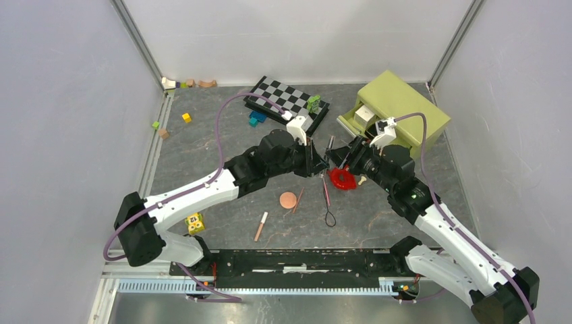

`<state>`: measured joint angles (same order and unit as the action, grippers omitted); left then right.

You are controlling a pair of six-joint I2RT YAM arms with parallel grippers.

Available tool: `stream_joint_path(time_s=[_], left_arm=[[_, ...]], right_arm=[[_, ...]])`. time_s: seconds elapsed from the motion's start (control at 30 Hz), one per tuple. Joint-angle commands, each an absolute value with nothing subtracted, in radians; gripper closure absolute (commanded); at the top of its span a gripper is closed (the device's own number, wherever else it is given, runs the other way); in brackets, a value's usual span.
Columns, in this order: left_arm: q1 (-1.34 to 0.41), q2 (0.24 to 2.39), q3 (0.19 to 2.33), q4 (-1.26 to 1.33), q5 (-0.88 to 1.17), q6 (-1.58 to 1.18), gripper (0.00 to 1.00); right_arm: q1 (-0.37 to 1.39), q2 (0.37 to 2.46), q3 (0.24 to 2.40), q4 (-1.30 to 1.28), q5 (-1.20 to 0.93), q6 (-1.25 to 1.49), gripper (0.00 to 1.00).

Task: Organize the makeup
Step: Place the makeup in the drawer.

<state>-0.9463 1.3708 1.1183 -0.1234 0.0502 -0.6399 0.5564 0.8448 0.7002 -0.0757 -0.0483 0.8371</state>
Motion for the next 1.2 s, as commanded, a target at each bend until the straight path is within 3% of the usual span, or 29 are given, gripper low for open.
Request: stream_joint_path(time_s=[0.0,0.13,0.43,0.63,0.77,0.83,0.97,1.17], left_arm=[[-0.962,1.377,1.149,-0.064,0.081,-0.627,0.98],[-0.964,1.381,1.150,-0.064,0.083,-0.623,0.98],[-0.965,1.389,1.151,-0.054,0.091,-0.625,0.97],[-0.966,1.390,1.154,-0.051,0.083,-0.614,0.89],[-0.965,1.394,1.164,-0.053,0.084,-0.603,0.69],[-0.965,1.392,1.175,-0.067,0.086,-0.590,0.51],[-0.957,1.368,1.211,-0.144,0.074,-0.539,0.24],[-0.834,1.272,1.212,-0.307,0.054,-0.502,0.13]], right_arm=[[0.560,0.821,0.686,-0.012,-0.032,0.854,0.41],[0.560,0.826,0.683,-0.007,-0.059,0.863,0.50],[0.560,0.850,0.678,0.038,-0.135,0.879,0.56],[0.560,0.833,0.671,0.034,-0.122,0.869,0.74],[0.560,0.823,0.679,0.018,-0.082,0.838,0.90],[0.560,0.821,0.702,-0.010,-0.041,0.807,0.94],[0.558,0.831,0.789,-0.111,0.073,0.684,0.97],[0.557,0.895,0.973,-0.264,0.287,0.350,1.00]])
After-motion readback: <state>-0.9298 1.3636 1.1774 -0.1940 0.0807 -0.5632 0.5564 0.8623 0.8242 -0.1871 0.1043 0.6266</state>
